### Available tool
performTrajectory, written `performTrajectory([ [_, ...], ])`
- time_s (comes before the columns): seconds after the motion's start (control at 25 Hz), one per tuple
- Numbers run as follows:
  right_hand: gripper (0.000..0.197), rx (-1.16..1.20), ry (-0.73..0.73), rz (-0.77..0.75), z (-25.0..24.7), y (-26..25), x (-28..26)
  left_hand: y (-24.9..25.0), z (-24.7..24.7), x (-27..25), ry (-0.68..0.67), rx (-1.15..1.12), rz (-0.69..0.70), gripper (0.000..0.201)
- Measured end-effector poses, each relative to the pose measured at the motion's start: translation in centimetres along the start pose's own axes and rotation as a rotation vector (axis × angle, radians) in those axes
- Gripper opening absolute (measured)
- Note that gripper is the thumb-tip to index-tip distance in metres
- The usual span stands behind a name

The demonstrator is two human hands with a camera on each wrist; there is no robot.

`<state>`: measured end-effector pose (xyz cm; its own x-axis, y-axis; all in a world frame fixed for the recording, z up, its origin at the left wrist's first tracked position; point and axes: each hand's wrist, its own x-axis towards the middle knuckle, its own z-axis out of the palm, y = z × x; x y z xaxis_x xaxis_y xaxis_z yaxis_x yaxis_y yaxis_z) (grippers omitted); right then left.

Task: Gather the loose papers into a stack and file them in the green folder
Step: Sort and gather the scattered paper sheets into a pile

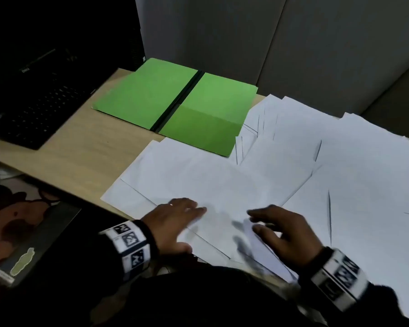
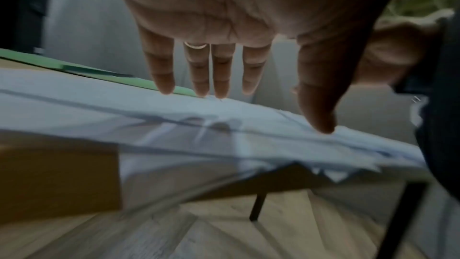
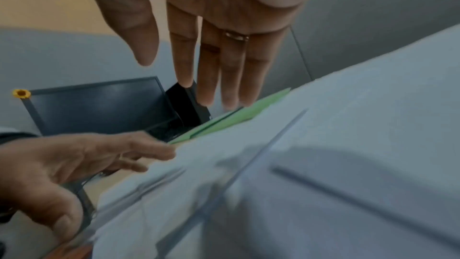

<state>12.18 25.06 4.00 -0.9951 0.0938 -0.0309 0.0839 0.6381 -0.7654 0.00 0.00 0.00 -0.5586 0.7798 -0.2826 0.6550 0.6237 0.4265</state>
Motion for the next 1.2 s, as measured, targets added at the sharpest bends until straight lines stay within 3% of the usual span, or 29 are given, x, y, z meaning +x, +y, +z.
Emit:
performTrajectory([
  [0.16, 0.051, -0.117, -0.161, 0.11, 3.7, 0.1, 2.7, 1.0, 1.5, 2.5, -0.29, 0.394, 0.097, 0.107],
  [0.28, 0.045, -0.069, -0.133, 0.182, 4.1, 1.7, 3.0, 0.8, 1.8, 3.1, -0.32, 0.468, 0.09, 0.103],
  [0.48, 0.03, 0.12, -0.046, 0.274, 4.3, 3.2, 3.2, 0.7, 0.9, 3.6, -0.241, 0.376, 0.118, 0.077],
  [0.6, 0.027, 0.185, -0.028, 0.291, 4.3, 3.3, 3.2, 0.7, 0.7, 3.6, -0.236, 0.36, 0.125, 0.087],
  [0.72, 0.025, 0.213, -0.031, 0.3, 4.0, 3.6, 3.3, 0.7, 0.9, 3.8, -0.107, 0.323, 0.177, 0.056],
  [0.88, 0.028, 0.26, 0.002, 0.31, 3.2, 4.3, 3.3, 0.0, -0.1, 4.1, 0.03, 0.131, 0.143, 0.045],
  [1.0, 0.021, 0.276, 0.182, 0.292, 2.3, 4.4, 3.2, 0.2, -2.8, 3.2, 0.24, 0.017, 0.158, 0.04],
  [1.08, 0.037, 0.36, 0.334, 0.319, 1.4, 5.0, 3.1, 0.6, -4.5, 2.1, 0.33, -0.012, 0.201, 0.035],
  [1.12, 0.045, 0.431, 0.394, 0.364, 0.9, 5.4, 3.2, 0.8, -5.3, 1.5, 0.371, -0.033, 0.244, 0.035],
  [1.2, 0.035, 0.654, 0.484, 0.51, -0.2, 5.8, 3.5, 1.7, -6.8, 0.5, 0.42, -0.157, 0.342, 0.033],
])
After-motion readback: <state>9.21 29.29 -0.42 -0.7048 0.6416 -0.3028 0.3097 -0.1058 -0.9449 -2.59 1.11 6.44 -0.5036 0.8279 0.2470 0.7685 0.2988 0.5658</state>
